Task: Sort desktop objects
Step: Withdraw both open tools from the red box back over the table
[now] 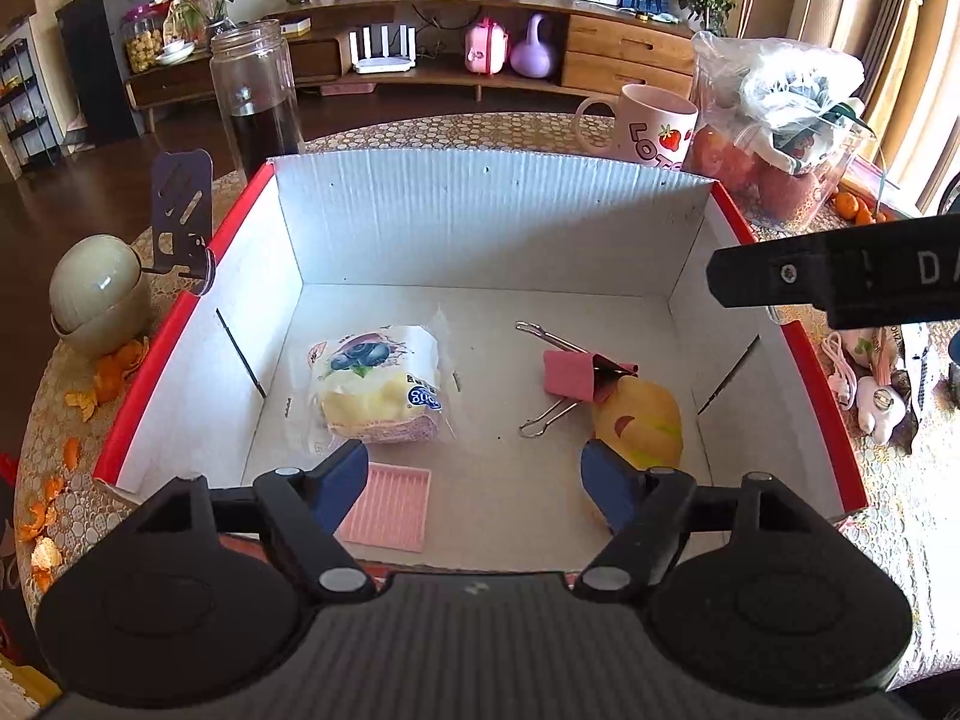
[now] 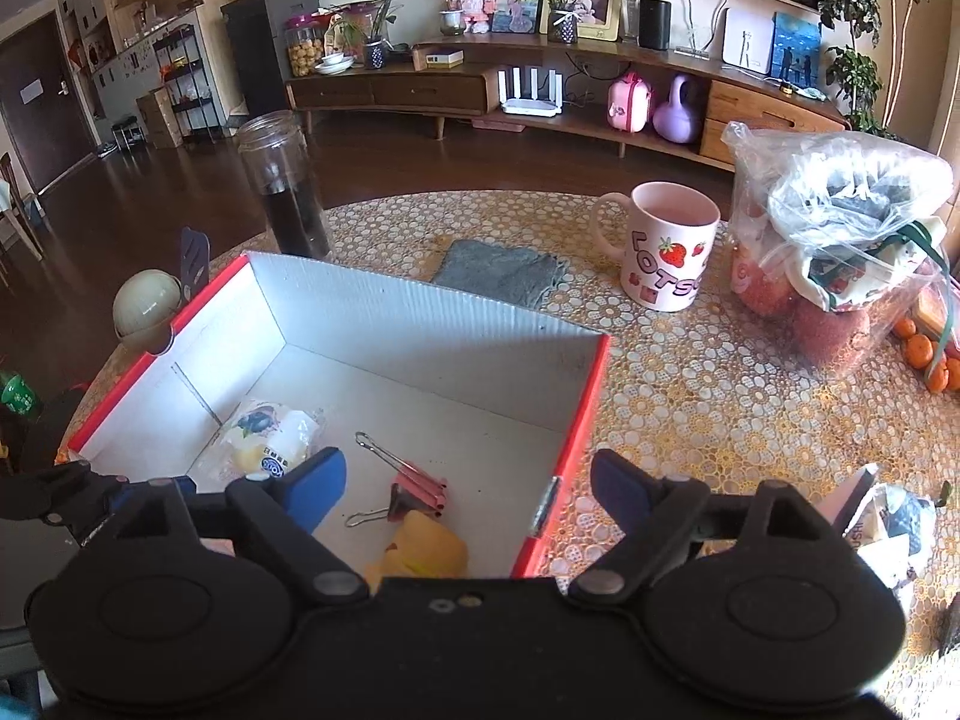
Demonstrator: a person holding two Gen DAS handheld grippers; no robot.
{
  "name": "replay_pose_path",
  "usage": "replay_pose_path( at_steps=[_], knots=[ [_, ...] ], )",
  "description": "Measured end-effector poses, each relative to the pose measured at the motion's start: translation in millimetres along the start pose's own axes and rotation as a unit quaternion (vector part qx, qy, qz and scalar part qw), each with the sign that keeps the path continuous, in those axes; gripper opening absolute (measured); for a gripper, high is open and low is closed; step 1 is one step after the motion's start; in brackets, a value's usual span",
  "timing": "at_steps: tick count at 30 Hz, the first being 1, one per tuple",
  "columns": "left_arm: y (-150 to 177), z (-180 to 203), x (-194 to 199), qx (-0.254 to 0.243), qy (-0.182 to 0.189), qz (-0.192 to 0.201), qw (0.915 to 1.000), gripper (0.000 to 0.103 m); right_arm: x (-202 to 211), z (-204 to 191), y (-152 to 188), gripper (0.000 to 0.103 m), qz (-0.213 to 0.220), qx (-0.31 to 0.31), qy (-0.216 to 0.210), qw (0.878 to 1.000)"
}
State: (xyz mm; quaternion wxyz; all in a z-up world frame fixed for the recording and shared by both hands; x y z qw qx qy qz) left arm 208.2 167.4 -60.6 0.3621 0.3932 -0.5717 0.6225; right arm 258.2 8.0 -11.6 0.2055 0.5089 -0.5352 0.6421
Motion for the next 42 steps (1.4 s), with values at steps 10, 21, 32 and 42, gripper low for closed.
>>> replay_pose_path(
  at_steps=[10,21,32,42],
  knots=[
    [5,11,9,0.009,-0.006,0.013,0.9999,0.090,27,36,22,0.092,0.018,-0.023,0.010,1.000],
    [8,28,20,0.012,-0.005,0.020,0.9997,0.103,65,70,58,0.092,0.041,-0.043,0.000,0.998],
    [21,60,45,0.002,-0.039,0.032,0.9987,0.103,103,97,103,0.092,0.059,-0.057,-0.007,0.997],
    [47,105,77,-0.029,-0.025,0.055,0.9978,0.103,136,126,149,0.092,0.079,-0.072,-0.008,0.994]
  ],
)
Point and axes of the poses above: each gripper's, at about its wrist camera, not at the fingertips, and x roughly against the way its jaws point, z to its right, y to its underside, the point moved 2 cm from there along -x, roughly the way its jaws point, and after that the axes turned 12 degrees about -z, right-handed, at the moved point
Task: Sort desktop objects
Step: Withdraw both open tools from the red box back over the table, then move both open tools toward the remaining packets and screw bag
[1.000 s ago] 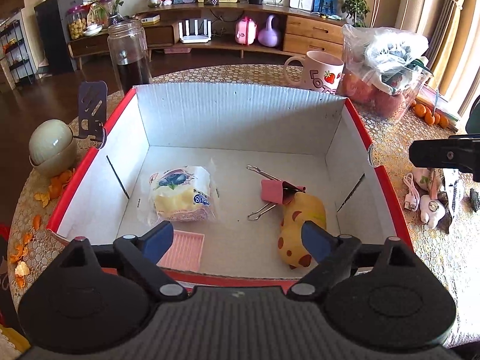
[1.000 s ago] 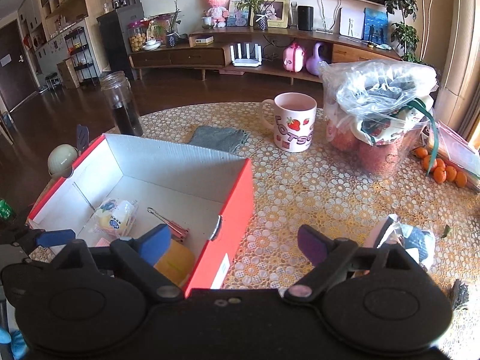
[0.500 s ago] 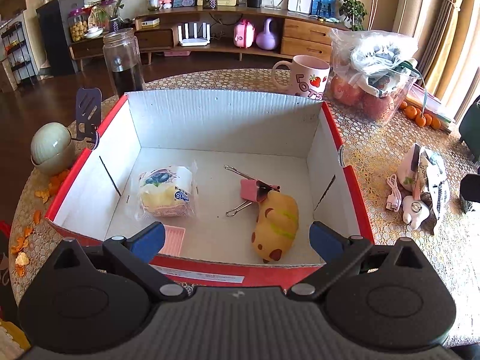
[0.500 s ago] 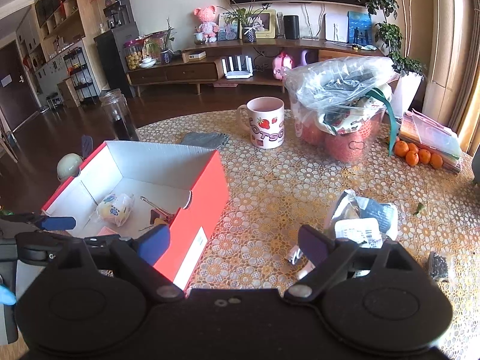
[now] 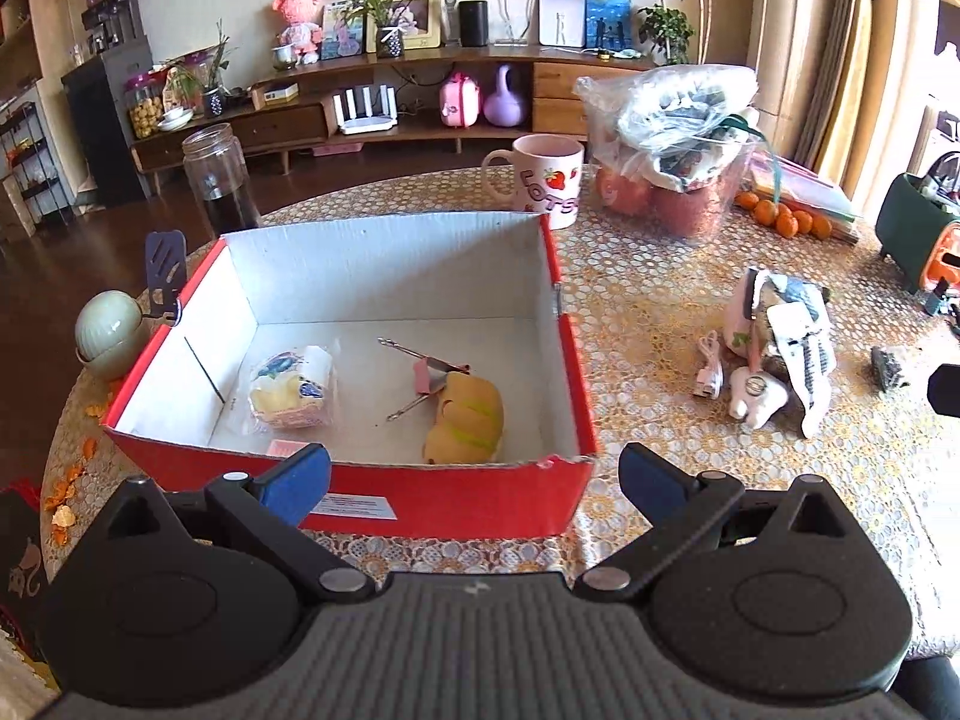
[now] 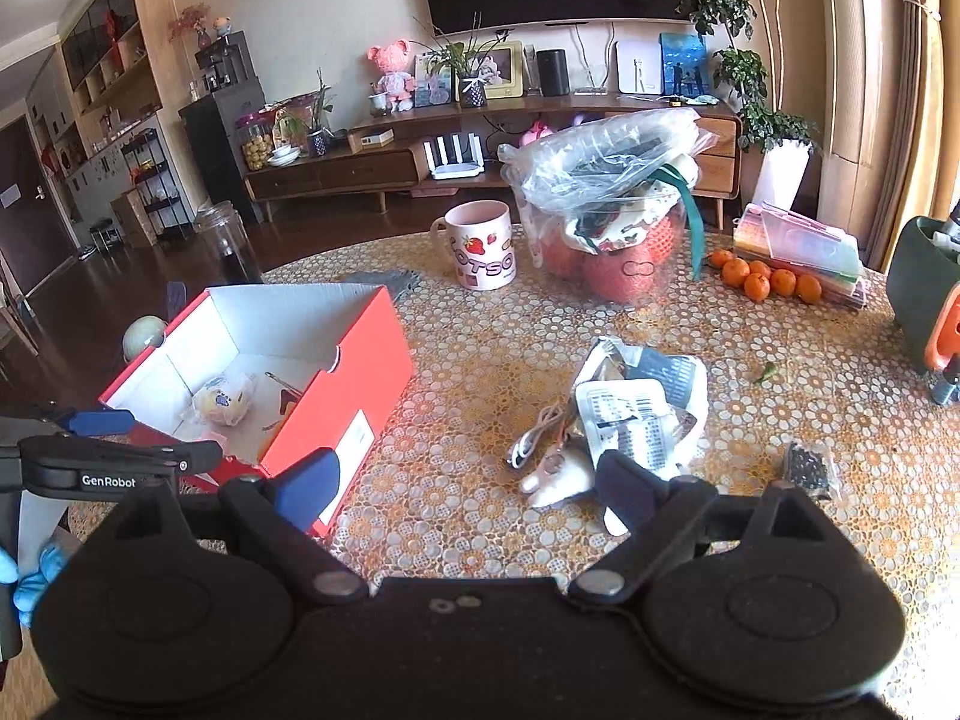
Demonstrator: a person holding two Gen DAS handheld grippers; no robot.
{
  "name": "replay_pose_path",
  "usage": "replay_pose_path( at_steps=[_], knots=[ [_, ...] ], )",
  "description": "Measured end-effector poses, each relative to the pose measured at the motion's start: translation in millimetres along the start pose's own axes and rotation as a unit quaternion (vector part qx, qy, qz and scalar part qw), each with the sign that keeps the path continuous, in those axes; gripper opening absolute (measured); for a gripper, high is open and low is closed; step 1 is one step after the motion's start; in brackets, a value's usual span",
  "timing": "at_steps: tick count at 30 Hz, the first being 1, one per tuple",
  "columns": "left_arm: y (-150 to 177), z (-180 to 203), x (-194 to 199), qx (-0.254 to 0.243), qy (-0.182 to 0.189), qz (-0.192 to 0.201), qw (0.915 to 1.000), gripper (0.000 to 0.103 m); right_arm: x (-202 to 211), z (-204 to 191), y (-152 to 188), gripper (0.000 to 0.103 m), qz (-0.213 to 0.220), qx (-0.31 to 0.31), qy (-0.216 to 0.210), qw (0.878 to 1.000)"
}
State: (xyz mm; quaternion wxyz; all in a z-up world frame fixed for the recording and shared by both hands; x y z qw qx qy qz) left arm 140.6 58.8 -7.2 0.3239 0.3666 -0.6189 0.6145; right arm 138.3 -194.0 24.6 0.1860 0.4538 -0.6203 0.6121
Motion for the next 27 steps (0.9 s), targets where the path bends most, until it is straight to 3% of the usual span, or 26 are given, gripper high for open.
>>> replay_pose_path(
  at_steps=[15,27],
  knots=[
    [34,97,17,-0.065,0.060,0.001,0.9961,0.103,55,79,63,0.093,0.017,-0.037,0.033,0.999],
    [16,160,-4,-0.104,0.099,0.005,0.9897,0.103,37,145,81,0.093,-0.001,-0.085,0.063,0.994]
  ],
)
Point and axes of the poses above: each gripper's, at about its wrist camera, not at the fingertips, and x roughly against the way its jaws point, z to its right, y to its underside, the point moved 2 cm from there along -x, roughly the way its jaws point, and after that the axes turned 12 degrees about -z, right-handed, at the moved point
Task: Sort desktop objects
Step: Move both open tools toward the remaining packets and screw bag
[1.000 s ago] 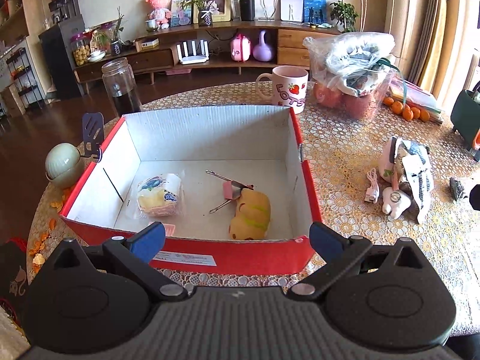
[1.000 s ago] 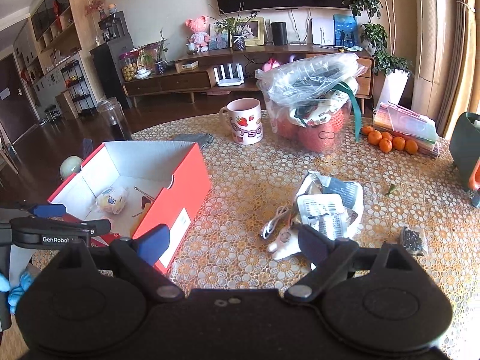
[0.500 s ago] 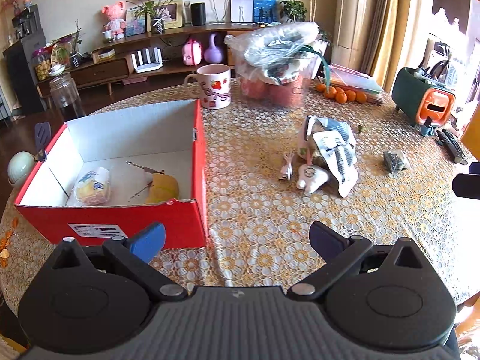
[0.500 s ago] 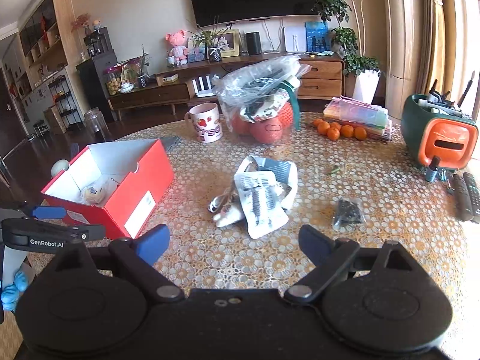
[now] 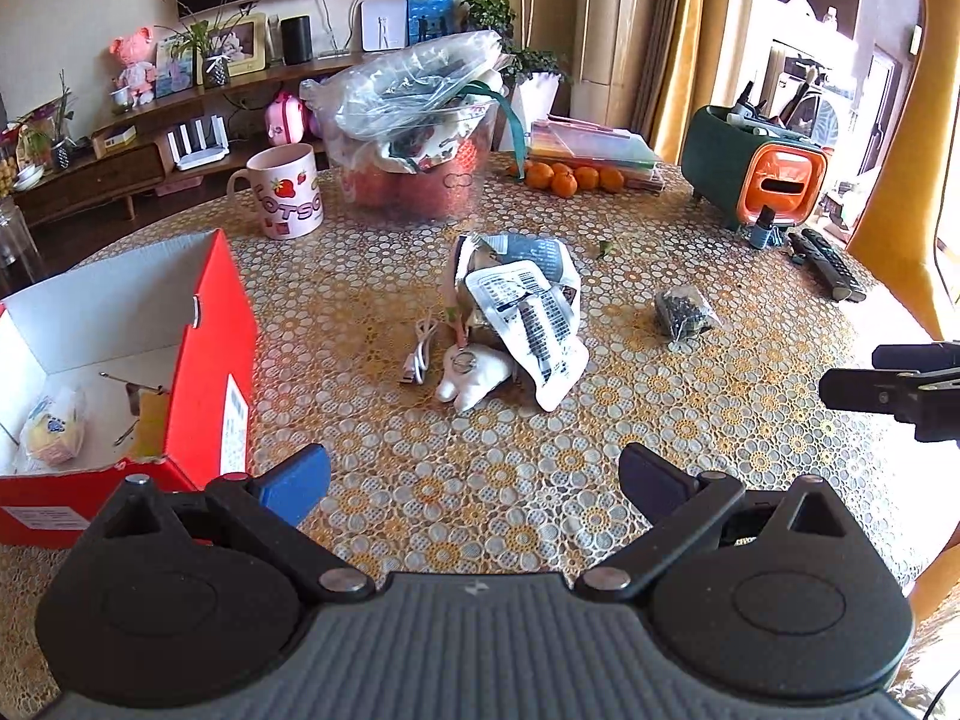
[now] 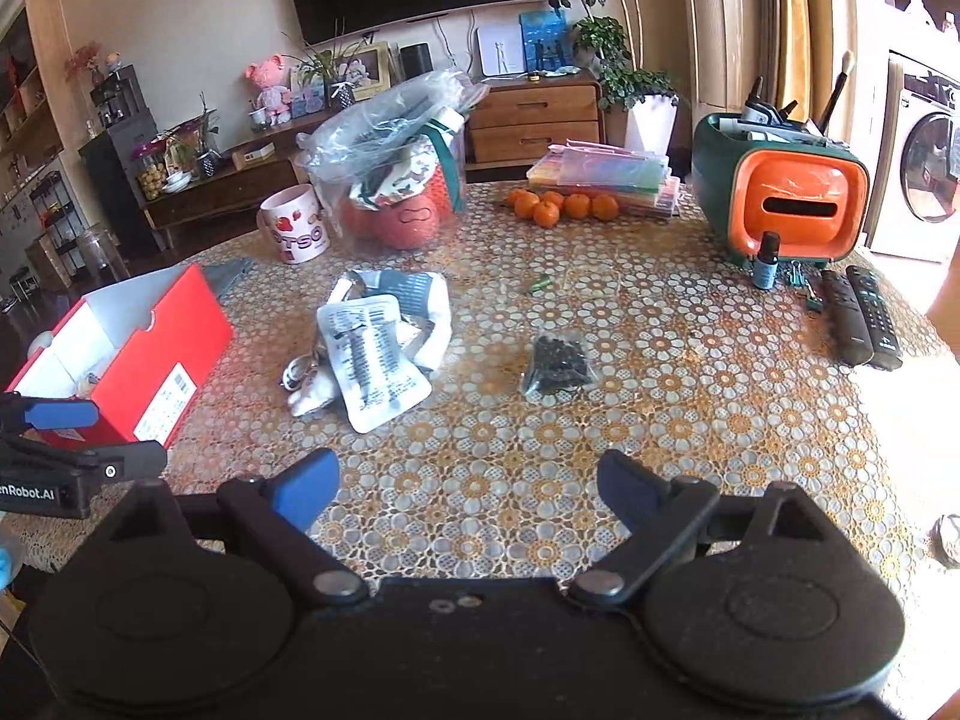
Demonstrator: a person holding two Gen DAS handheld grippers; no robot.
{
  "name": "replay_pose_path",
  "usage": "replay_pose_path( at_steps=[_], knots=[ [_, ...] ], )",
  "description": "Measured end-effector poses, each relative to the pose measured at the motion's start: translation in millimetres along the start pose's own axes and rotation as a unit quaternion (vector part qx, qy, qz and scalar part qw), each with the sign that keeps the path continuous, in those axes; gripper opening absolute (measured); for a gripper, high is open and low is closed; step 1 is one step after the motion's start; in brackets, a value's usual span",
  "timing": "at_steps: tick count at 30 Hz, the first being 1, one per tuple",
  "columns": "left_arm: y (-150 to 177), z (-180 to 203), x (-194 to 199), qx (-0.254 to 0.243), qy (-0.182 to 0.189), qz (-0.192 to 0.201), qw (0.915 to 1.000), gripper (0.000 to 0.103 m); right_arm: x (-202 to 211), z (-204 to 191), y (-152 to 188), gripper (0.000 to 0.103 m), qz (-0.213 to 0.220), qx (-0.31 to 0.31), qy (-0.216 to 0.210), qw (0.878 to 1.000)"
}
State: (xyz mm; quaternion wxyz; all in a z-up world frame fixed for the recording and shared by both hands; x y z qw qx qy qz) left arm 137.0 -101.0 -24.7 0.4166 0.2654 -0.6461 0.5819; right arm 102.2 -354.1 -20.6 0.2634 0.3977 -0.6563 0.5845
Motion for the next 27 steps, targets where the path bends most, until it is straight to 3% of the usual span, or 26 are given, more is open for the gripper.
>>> replay_pose_path(
  at_steps=[17,27],
  knots=[
    [-44,29,-73,-0.027,0.020,-0.007,0.9994,0.103,-86,32,-44,0.091,-0.029,0.009,0.010,0.999],
    [-78,37,-112,0.039,0.019,-0.035,0.9984,0.102,-128,45,-66,0.089,-0.041,0.023,0.017,0.999]
  ],
)
Point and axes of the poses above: each gripper's, at about its wrist camera, not at the fingertips, and x roughly against the way its jaws point, z to its right, y to its underside, the point moved 2 cm from there along -x, roughly the way its jaws point, and after that the axes turned 12 degrees about -z, right-handed, at the moved point
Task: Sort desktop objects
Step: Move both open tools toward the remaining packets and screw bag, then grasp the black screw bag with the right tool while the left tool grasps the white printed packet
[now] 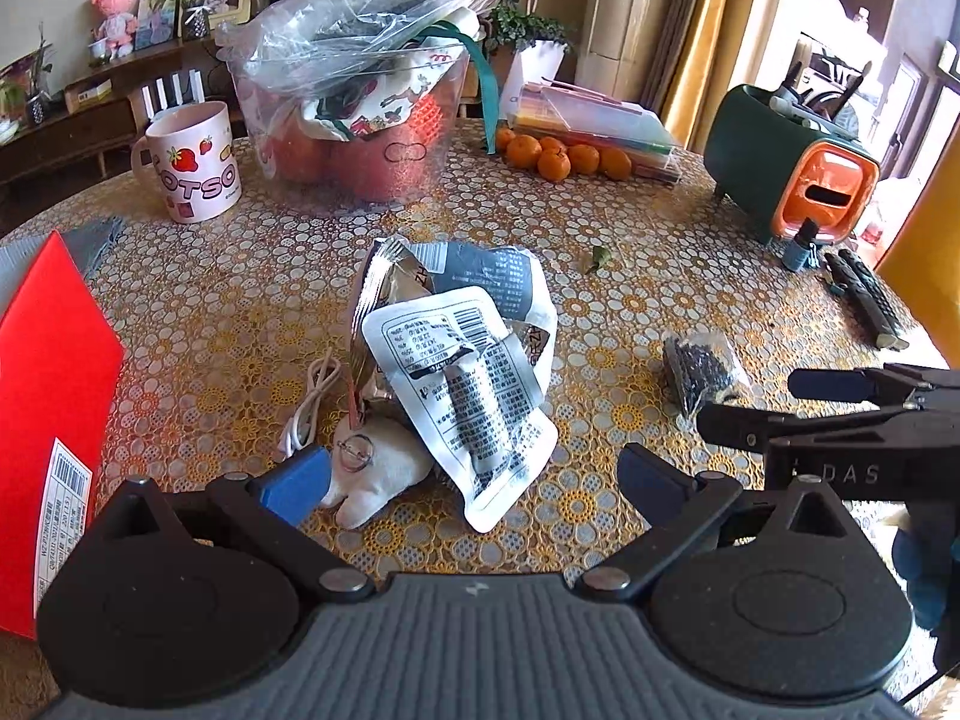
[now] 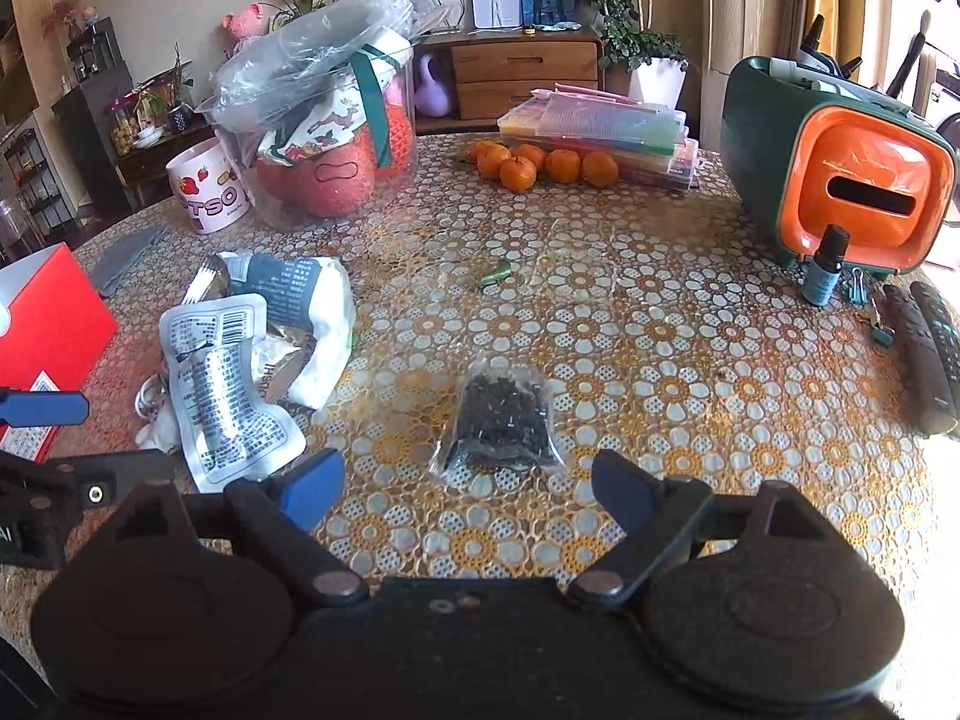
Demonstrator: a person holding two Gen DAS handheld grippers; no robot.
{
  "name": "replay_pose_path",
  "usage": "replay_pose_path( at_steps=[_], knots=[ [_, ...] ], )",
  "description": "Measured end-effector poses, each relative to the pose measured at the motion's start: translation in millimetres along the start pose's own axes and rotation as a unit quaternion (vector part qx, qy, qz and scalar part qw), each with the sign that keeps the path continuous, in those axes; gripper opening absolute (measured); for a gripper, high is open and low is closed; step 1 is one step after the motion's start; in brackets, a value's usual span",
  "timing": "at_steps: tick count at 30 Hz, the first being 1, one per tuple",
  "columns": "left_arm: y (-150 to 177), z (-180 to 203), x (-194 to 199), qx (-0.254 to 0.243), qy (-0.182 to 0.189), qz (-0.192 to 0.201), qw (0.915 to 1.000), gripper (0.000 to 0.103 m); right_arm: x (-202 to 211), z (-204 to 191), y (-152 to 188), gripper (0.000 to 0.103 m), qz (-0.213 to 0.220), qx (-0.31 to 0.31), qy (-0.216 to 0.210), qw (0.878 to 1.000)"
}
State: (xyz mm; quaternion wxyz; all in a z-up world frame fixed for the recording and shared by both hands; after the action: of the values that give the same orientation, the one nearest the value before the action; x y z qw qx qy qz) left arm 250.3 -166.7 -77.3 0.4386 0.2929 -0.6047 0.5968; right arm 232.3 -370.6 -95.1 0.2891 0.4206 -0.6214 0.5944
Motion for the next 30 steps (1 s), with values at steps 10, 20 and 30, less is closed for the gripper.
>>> replay_pose_path(
  at_steps=[10,20,30],
  knots=[
    [-28,11,-28,0.076,-0.039,-0.017,0.9962,0.102,-21,6,-9,0.089,0.005,0.012,0.002,1.000],
    [-32,12,-51,0.109,-0.067,-0.030,0.9913,0.102,-42,2,-16,0.087,0.003,0.014,0.010,1.000],
    [-31,8,-51,0.120,-0.080,-0.025,0.9892,0.081,-53,-1,-16,0.075,-0.001,0.013,0.027,1.000]
  ],
)
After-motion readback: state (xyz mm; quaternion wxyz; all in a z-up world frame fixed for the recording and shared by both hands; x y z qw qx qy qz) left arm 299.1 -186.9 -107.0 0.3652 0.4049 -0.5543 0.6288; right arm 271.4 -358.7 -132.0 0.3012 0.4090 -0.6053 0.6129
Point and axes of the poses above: each gripper's, at about its wrist camera, not at the fingertips, and x roughly against the way its jaws point, z to its right, y to its underside, the point moved 2 cm from there along -x, roughly the way its jaws point, and after that the axes turned 12 degrees about -z, right-handed, at the moved point
